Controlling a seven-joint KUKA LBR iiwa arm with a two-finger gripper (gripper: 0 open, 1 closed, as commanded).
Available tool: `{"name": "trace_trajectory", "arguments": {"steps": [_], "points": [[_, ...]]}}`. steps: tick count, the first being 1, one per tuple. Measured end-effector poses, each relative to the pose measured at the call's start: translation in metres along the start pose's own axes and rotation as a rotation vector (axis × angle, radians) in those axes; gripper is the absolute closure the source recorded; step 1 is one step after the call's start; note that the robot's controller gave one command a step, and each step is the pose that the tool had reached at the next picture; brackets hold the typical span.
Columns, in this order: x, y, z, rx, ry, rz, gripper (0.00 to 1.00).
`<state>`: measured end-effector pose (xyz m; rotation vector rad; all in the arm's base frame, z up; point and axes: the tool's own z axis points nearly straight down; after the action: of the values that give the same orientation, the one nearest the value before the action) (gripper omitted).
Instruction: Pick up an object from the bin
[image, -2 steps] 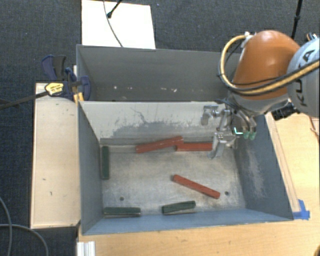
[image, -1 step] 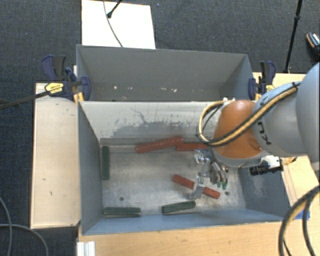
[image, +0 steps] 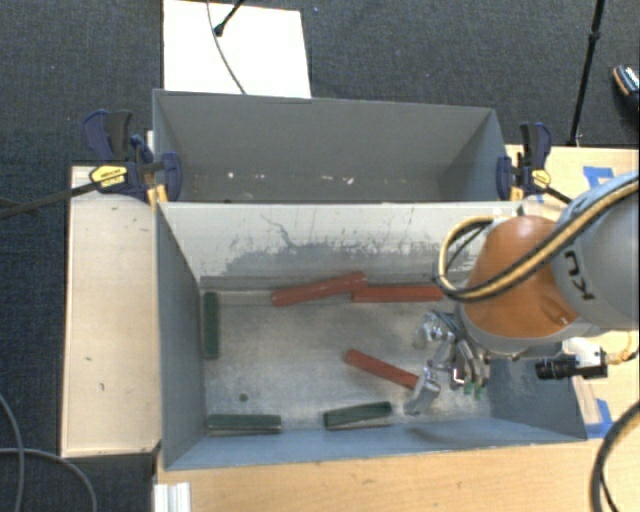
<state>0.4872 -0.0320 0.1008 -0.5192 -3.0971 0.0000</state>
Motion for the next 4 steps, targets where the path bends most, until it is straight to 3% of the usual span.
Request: {"name": "trace_trajectory", "arguments": {"steps": [1,2,3,4], "points": [[-0.008,-0.011,-0.002,-0.002,-0.006,0.074,0.00],[-0.016,0.002,0.032,-0.001,0.001,0.119,0.00],[-0.016,0.002,0.032,-0.001,0.000,0.117,0.00],[-0.016,0.002,0.032,-0.001,0.000,0.117,1.00]]}}
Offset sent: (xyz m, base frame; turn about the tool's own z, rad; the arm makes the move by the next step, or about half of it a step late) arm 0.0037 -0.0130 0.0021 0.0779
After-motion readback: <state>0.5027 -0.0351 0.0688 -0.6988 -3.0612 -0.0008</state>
